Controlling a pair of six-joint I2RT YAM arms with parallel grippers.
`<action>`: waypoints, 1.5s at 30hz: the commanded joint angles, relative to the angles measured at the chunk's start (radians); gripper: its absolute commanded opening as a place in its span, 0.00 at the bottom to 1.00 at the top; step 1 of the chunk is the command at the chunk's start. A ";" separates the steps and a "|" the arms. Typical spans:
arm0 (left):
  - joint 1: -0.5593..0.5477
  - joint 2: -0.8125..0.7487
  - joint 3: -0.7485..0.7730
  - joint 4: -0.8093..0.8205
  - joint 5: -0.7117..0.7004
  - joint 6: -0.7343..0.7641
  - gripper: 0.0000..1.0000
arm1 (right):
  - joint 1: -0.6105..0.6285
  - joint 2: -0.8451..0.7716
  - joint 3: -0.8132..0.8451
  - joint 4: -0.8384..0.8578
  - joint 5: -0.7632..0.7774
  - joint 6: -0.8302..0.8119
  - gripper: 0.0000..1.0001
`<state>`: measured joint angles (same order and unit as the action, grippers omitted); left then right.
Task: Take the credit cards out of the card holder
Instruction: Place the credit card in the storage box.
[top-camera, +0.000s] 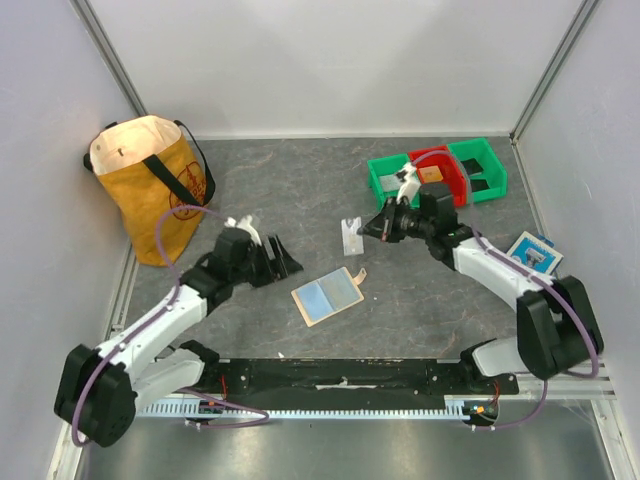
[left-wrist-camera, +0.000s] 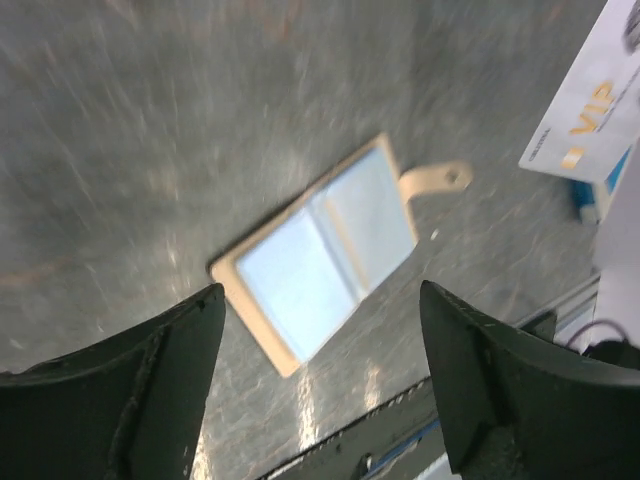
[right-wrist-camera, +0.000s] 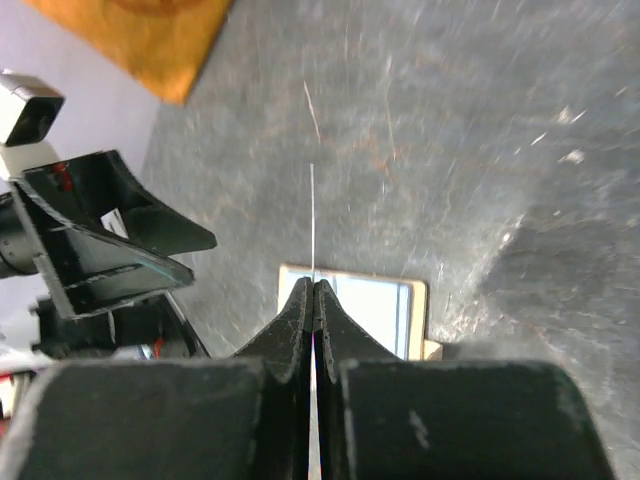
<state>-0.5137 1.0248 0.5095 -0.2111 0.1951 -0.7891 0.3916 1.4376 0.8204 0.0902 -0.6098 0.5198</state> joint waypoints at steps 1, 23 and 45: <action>0.124 -0.083 0.177 -0.146 0.020 0.140 0.87 | -0.057 -0.124 -0.039 0.137 0.149 0.201 0.00; 0.222 -0.296 0.276 -0.241 -0.284 0.380 0.89 | -0.082 0.148 -0.017 0.557 1.094 0.586 0.00; 0.242 -0.310 0.268 -0.243 -0.267 0.380 0.87 | -0.042 0.510 0.269 0.513 1.196 0.637 0.05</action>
<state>-0.2764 0.7280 0.7784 -0.4706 -0.0719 -0.4477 0.3321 1.9217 1.0309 0.6167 0.5278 1.1439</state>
